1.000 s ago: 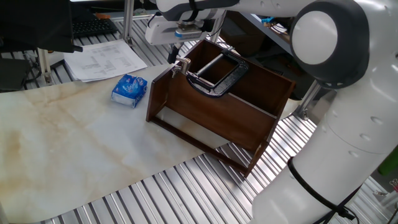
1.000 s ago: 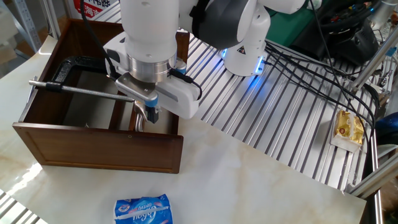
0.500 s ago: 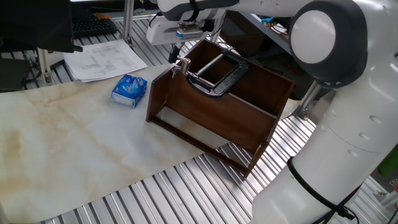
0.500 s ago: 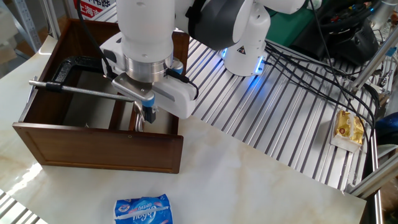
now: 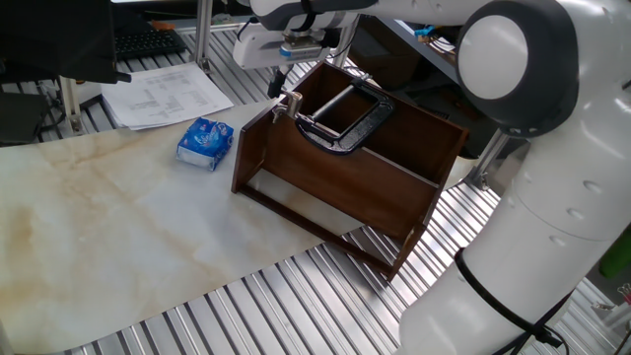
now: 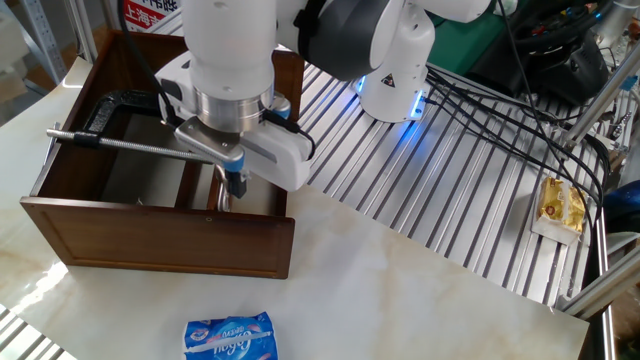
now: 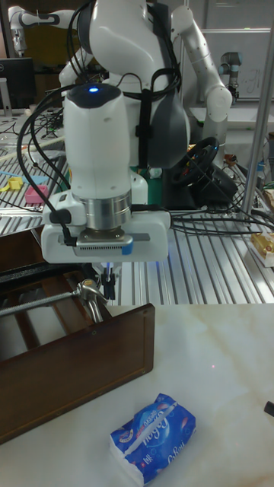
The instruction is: Turn off the water tap
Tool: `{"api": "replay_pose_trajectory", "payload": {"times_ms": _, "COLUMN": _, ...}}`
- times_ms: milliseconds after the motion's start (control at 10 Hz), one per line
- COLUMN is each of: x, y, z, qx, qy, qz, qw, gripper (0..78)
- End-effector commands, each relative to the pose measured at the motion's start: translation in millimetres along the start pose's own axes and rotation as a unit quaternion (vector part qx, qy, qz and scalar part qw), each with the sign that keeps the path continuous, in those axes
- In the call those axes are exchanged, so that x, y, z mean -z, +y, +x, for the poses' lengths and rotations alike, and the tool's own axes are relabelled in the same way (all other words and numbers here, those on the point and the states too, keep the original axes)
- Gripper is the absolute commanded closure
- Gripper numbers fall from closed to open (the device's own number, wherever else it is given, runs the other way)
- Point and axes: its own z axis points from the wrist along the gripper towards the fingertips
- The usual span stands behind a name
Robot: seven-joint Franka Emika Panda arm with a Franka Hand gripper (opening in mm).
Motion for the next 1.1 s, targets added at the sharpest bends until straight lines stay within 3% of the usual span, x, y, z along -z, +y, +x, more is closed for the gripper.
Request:
{"api": "replay_pose_trajectory", "payload": {"times_ms": 100, "x": 1.3, "y": -3.0, "z": -2.2, "qx": 0.001, "qy": -0.002, "qz": 0.001, "qw": 1.0, "gripper": 77.6}}
{"api": "replay_pose_trajectory", "payload": {"times_ms": 500, "x": 1.0, "y": -4.8, "z": -2.9, "qx": -0.008, "qy": -0.001, "qz": 0.004, "qw": 1.0, "gripper": 77.6}}
{"api": "replay_pose_trajectory", "payload": {"times_ms": 1100, "x": 4.0, "y": -9.5, "z": -8.5, "qx": -0.076, "qy": 0.005, "qz": 0.005, "qw": 0.9971, "gripper": 77.6}}
